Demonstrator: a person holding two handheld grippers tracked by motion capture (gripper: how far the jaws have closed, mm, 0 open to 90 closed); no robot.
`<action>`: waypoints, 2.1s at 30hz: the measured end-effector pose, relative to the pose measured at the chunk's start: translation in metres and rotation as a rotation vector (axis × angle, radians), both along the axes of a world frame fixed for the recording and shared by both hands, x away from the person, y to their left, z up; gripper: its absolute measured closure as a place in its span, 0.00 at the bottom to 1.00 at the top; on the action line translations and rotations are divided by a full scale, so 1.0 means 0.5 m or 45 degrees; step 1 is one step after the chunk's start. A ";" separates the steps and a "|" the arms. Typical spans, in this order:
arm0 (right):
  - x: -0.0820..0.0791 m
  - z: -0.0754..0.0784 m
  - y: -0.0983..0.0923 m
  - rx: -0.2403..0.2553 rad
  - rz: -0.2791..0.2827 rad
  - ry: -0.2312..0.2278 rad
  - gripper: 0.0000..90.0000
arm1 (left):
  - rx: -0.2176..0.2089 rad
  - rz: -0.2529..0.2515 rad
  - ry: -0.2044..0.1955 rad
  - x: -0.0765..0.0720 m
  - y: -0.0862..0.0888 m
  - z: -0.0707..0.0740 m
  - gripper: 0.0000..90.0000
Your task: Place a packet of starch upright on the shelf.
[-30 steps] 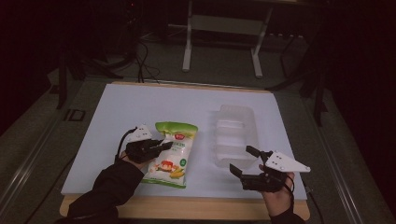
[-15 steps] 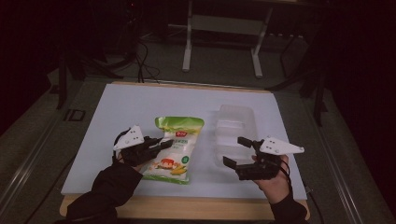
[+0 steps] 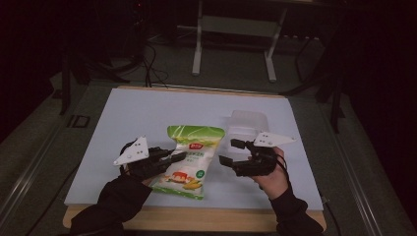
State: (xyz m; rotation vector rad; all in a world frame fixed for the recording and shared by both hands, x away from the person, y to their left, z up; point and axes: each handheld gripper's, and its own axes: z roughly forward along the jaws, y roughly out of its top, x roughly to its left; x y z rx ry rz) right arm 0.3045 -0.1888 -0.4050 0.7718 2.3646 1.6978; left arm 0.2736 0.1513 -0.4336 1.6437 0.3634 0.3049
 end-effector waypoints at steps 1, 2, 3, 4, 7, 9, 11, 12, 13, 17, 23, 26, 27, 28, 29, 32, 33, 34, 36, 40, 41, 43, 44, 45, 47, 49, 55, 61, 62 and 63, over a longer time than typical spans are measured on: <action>0.003 0.002 0.004 0.002 0.010 0.000 0.25 | -0.004 -0.006 -0.006 -0.002 0.000 0.002 0.93; 0.004 0.003 0.007 0.014 0.027 0.005 0.25 | -0.011 -0.016 -0.006 -0.003 -0.001 0.002 0.93; 0.005 0.005 0.009 0.021 0.039 0.010 0.26 | -0.017 -0.034 -0.021 -0.004 -0.002 0.003 0.93; 0.007 0.008 0.013 0.030 0.057 0.010 0.26 | -0.020 -0.044 -0.025 -0.005 -0.003 0.004 0.93; 0.011 0.012 0.021 0.049 0.091 0.023 0.30 | -0.027 -0.074 -0.034 -0.008 -0.006 0.004 0.93; 0.013 0.013 0.027 0.042 0.109 0.023 0.35 | -0.022 -0.092 -0.032 -0.008 -0.010 0.004 0.93; 0.014 0.012 0.033 0.005 0.137 0.024 0.46 | -0.012 -0.097 -0.023 -0.008 -0.014 0.002 0.93; 0.014 0.011 0.036 -0.006 0.148 0.024 0.48 | -0.016 -0.100 -0.018 -0.007 -0.015 0.000 0.93; 0.015 0.008 0.041 -0.031 0.160 0.047 0.54 | -0.017 -0.098 -0.005 -0.005 -0.015 -0.002 0.93; 0.021 0.001 0.040 -0.014 0.240 0.097 0.81 | -0.026 -0.118 0.032 0.003 -0.012 -0.009 0.93; 0.018 0.010 0.040 -0.054 0.289 0.062 0.92 | -0.039 -0.147 0.046 0.007 -0.012 -0.016 0.93; 0.017 0.023 0.040 -0.070 0.310 0.042 0.93 | -0.047 -0.164 0.052 0.010 -0.011 -0.014 0.92; 0.016 0.027 0.040 -0.080 0.316 0.043 0.93 | -0.049 -0.167 0.051 0.010 -0.011 -0.014 0.92; 0.017 0.029 0.040 -0.083 0.322 0.031 0.93 | -0.051 -0.167 0.044 0.009 -0.011 -0.013 0.92; 0.017 0.036 0.041 -0.096 0.328 0.023 0.93 | -0.047 -0.166 0.042 0.009 -0.011 -0.012 0.91; 0.016 0.051 0.043 -0.107 0.349 -0.018 0.94 | -0.059 -0.161 0.030 0.007 -0.009 -0.009 0.90; 0.016 0.058 0.044 -0.108 0.361 -0.031 0.94 | -0.062 -0.160 0.027 0.007 -0.008 -0.007 0.90; 0.015 0.065 0.045 -0.115 0.372 -0.046 0.94 | -0.069 -0.159 0.026 0.007 -0.007 -0.005 0.89; 0.012 0.079 0.047 -0.127 0.388 -0.077 0.94 | -0.079 -0.156 0.027 0.008 -0.003 -0.002 0.86; 0.014 0.103 0.048 -0.143 0.408 -0.138 0.94 | -0.114 -0.132 0.050 0.011 0.008 0.003 0.67; 0.014 0.110 0.047 -0.147 0.408 -0.160 0.94 | -0.124 -0.131 0.051 0.011 0.012 0.003 0.66; 0.015 0.122 0.043 -0.145 0.420 -0.193 0.94 | -0.152 -0.125 0.062 0.011 0.018 0.005 0.58; 0.017 0.128 0.040 -0.143 0.421 -0.209 0.94 | -0.157 -0.113 0.077 0.011 0.021 0.005 0.51; 0.018 0.134 0.037 -0.149 0.429 -0.235 0.94 | -0.156 -0.103 0.088 0.013 0.023 0.006 0.46; 0.022 0.145 0.031 -0.142 0.434 -0.262 0.94 | -0.159 -0.104 0.111 0.015 0.029 0.003 0.38; 0.028 0.155 0.022 -0.140 0.437 -0.286 0.94 | -0.146 -0.096 0.142 0.017 0.036 -0.001 0.27; 0.050 0.181 -0.014 -0.145 0.414 -0.374 0.94 | -0.071 -0.021 0.216 0.017 0.063 -0.025 0.11; 0.073 0.204 -0.062 -0.185 0.362 -0.428 0.94 | -0.022 0.041 0.322 0.020 0.093 -0.064 0.03; 0.079 0.208 -0.073 -0.185 0.342 -0.429 0.94 | -0.019 0.063 0.328 0.019 0.097 -0.070 0.03; 0.084 0.211 -0.084 -0.185 0.328 -0.430 0.94 | -0.012 0.080 0.335 0.019 0.101 -0.074 0.02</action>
